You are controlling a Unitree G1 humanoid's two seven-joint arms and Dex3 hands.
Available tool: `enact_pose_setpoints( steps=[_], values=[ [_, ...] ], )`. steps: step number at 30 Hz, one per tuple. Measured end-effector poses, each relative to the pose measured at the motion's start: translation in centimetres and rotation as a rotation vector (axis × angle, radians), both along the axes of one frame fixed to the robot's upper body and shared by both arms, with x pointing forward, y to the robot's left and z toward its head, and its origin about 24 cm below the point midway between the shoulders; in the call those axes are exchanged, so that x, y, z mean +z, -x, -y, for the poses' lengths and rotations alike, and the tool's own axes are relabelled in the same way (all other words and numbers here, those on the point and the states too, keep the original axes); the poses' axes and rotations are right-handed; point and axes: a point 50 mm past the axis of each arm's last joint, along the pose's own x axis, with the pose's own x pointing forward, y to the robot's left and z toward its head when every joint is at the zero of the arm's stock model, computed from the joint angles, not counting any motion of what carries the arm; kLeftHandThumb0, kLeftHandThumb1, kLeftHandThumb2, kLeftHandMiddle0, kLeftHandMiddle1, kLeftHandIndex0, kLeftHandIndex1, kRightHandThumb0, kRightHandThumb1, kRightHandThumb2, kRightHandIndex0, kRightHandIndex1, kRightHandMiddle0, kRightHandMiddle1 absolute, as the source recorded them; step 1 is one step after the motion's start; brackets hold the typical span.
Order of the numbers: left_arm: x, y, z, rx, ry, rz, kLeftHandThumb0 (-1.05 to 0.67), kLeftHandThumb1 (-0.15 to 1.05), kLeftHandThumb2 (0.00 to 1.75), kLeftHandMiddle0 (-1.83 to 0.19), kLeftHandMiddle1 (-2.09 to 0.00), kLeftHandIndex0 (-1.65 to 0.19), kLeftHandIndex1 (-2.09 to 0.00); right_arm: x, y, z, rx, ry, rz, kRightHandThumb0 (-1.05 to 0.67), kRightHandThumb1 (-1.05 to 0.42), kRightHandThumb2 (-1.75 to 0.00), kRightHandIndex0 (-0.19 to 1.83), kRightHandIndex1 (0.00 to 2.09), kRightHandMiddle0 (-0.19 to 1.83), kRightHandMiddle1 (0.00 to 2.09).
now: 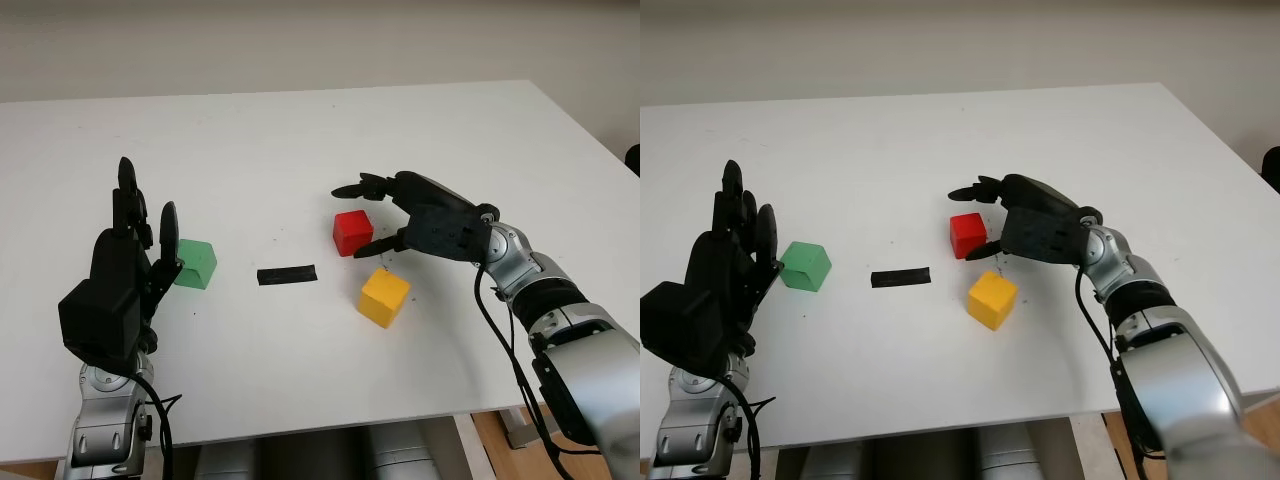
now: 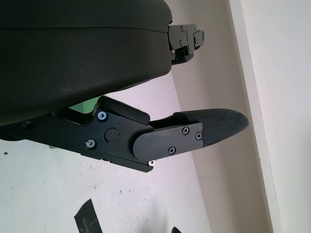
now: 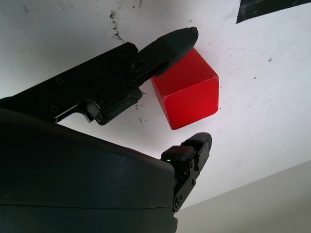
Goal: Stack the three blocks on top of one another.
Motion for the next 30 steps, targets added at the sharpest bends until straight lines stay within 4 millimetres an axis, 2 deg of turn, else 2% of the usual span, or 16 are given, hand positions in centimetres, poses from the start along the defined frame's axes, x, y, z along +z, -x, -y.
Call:
enact_pose_setpoints(
  steps=[10,17,18,20,22,23,25,30],
  values=[
    [-0.3,0.2,-0.1,0.003,-0.001,-0.011,-0.74,1.05,0.59,0.11,-0.06,0.11,-0.06,-0.9,0.1,-0.5,0.001,0.056,-0.011,-0.60,-0.83,-0.06,0.16,0.06,0.57,0.19],
    [-0.3,0.3,0.0,0.005,-0.003,-0.011,-0.74,1.05,0.58,0.09,-0.06,0.10,-0.06,-1.1,0.1,-0.6,0.003,0.089,-0.006,-0.49,-0.86,-0.06,0.18,0.06,0.68,0.28],
    [-0.3,0.3,0.0,0.005,-0.003,-0.012,-0.73,1.05,0.58,0.10,-0.06,0.10,-0.06,-1.0,0.1,-0.6,0.002,0.089,-0.004,-0.47,-0.87,-0.06,0.18,0.06,0.69,0.34],
    [-0.3,0.3,0.0,0.005,0.000,-0.012,-0.73,1.05,0.58,0.10,-0.05,0.11,-0.06,-1.0,0.1,-0.6,0.000,0.088,0.001,-0.44,-0.89,-0.06,0.21,0.06,0.59,0.73],
    [-0.3,0.3,0.0,0.003,0.004,-0.012,-0.73,1.05,0.58,0.11,-0.05,0.11,-0.05,-1.0,0.1,-0.7,-0.006,0.091,0.018,-0.44,-0.91,-0.06,0.26,0.07,0.54,1.04],
    [-0.3,0.3,0.0,0.004,0.003,-0.012,-0.73,1.05,0.58,0.10,-0.05,0.11,-0.06,-1.0,0.1,-0.7,-0.008,0.094,0.030,-0.43,-0.92,-0.06,0.27,0.07,0.52,1.13],
    [-0.3,0.3,0.0,0.004,0.003,-0.012,-0.73,1.05,0.58,0.10,-0.05,0.11,-0.06,-1.0,0.1,-0.7,-0.013,0.095,0.048,-0.43,-0.94,-0.06,0.29,0.07,0.49,1.24],
    [-0.3,0.3,0.0,0.002,0.004,-0.012,-0.74,1.05,0.58,0.11,-0.05,0.11,-0.06,-1.0,0.1,-0.5,-0.030,0.072,0.045,-0.42,-0.94,-0.05,0.30,0.07,0.47,1.29]
  ],
)
